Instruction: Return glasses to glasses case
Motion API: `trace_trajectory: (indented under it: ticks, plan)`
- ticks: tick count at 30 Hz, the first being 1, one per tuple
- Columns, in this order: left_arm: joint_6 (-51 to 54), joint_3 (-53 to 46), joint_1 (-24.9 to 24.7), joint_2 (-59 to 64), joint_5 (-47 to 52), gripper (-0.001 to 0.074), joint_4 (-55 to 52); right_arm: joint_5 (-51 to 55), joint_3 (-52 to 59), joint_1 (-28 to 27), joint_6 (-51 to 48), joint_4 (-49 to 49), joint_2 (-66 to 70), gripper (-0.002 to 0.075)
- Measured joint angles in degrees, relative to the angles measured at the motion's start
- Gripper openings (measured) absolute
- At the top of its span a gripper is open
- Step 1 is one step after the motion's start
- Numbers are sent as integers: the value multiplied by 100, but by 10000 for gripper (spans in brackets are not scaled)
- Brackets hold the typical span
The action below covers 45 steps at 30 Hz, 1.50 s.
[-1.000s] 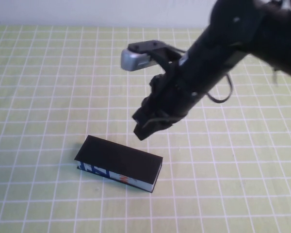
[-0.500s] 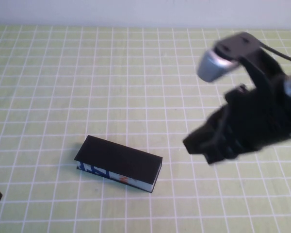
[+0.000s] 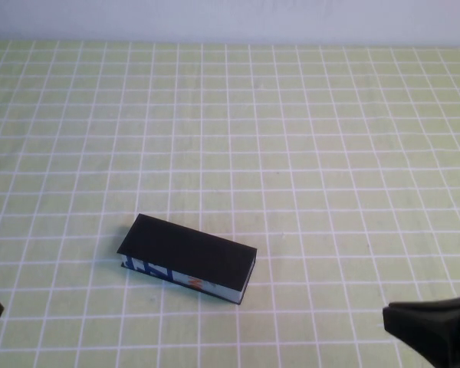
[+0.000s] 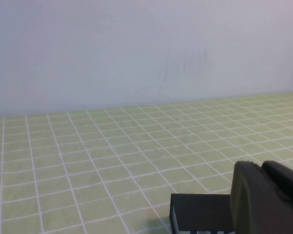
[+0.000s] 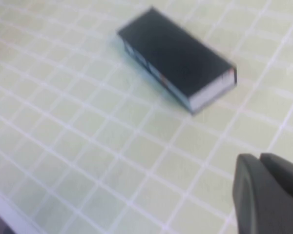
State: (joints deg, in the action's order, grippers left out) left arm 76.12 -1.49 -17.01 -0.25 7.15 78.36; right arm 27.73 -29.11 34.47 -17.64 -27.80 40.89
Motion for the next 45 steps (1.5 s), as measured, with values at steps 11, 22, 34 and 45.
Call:
trace_trajectory:
  ticks: [11, 22, 34, 45]
  plan:
    - [0, 0, 0, 39, 0, -2, 0, -356, 726, 0, 0, 207, -167, -11]
    - [0, 0, 0, 39, -47, -2, 9, -721, 1204, -1970, -160, 853, -1420, -11]
    - [0, 0, 0, 39, -78, -2, 21, -2021, 2911, -3278, -391, 662, -3840, -11]
    - [0, 0, 0, 39, -100, -2, 21, -2036, 3062, -2982, -391, 612, -4134, -11]
